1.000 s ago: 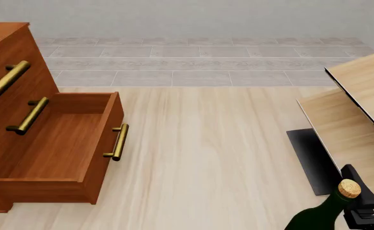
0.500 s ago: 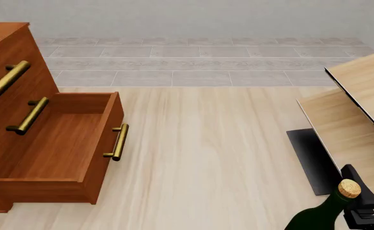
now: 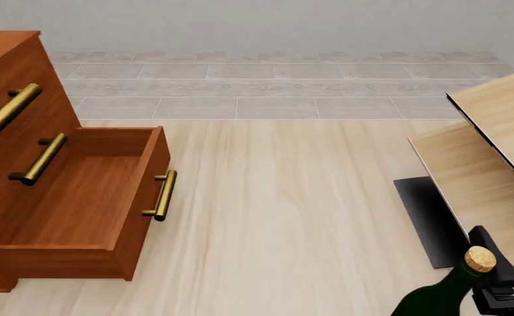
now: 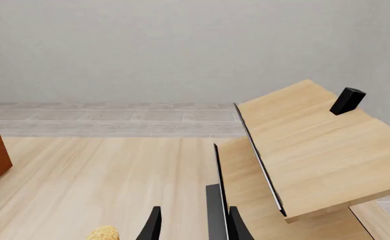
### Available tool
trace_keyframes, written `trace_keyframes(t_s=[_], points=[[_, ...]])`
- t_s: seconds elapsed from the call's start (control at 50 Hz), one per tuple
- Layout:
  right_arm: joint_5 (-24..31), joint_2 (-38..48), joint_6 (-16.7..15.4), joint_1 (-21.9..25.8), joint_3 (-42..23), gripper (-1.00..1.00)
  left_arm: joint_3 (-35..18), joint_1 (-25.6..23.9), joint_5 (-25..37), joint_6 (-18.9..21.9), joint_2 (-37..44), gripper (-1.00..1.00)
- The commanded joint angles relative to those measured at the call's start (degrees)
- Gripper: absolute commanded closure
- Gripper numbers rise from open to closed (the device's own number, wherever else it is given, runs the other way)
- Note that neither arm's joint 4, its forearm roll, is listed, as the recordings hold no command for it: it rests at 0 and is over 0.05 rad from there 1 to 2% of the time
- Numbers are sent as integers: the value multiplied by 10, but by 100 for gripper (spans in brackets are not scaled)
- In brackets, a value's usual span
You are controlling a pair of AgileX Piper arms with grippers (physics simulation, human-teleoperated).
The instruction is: Put the bowl on top of the cabinet.
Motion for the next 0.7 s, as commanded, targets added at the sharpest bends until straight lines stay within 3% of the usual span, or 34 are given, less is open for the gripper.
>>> trace_keyframes(t_s=[0.02, 0.7], points=[[0, 0, 0, 0, 0, -100, 9, 9, -21, -9, 15, 100], [0, 0, 0, 0, 0, -100, -13, 58, -53, 9, 85, 100]])
